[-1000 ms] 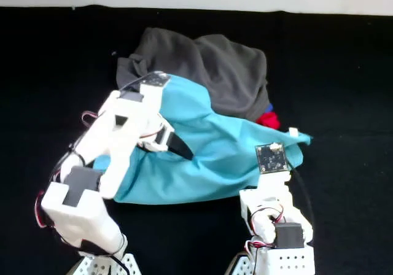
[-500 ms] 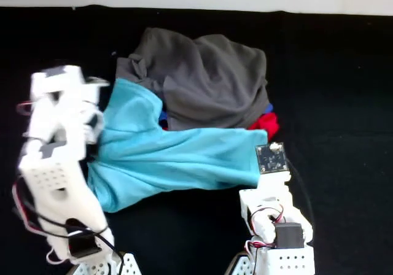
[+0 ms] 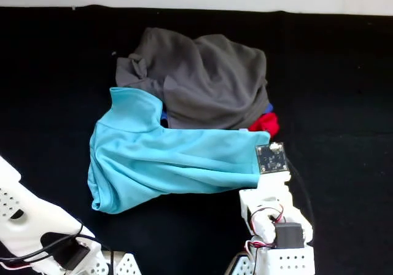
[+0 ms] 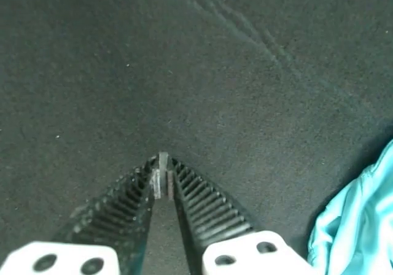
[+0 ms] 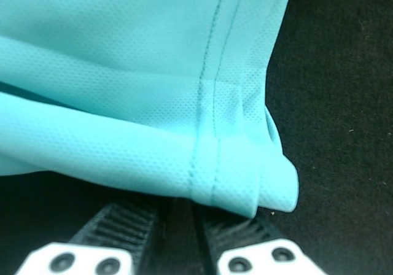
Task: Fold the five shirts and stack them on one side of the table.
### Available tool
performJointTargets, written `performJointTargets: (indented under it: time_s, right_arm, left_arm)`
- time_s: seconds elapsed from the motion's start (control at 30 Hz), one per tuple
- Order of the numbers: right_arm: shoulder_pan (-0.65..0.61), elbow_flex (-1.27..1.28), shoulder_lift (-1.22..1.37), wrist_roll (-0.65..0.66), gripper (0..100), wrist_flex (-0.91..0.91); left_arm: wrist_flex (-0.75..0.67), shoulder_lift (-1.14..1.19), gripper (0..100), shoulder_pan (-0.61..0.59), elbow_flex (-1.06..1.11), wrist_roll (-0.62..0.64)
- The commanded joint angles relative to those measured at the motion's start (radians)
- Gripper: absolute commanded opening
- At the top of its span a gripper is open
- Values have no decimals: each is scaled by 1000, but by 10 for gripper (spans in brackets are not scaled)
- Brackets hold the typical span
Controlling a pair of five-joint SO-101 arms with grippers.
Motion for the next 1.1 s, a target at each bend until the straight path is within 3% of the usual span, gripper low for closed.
performJointTargets:
  time_s: [0.0, 0.17, 0.3, 0.53, 0.7, 1.07]
  right_arm:
    - [-5, 133, -4, -6, 5, 5]
    - [-5, 133, -4, -6, 5, 5]
    - [-5, 133, -4, -6, 5, 5]
    - [-5, 133, -4, -6, 5, 5]
    - [-10, 134, -4, -6, 5, 4]
    - [-10, 134, -4, -6, 5, 2]
  left_arm:
    - [17, -8, 11, 18, 22, -3]
    - [23, -79, 133, 122, 260, 0]
    - [23, -289, 255, 263, 564, 21]
    - [5, -740, 231, 748, 1055, 89]
    - [-129, -914, 231, 1021, 1316, 161]
    - [-345, -935, 232, 1064, 1526, 158]
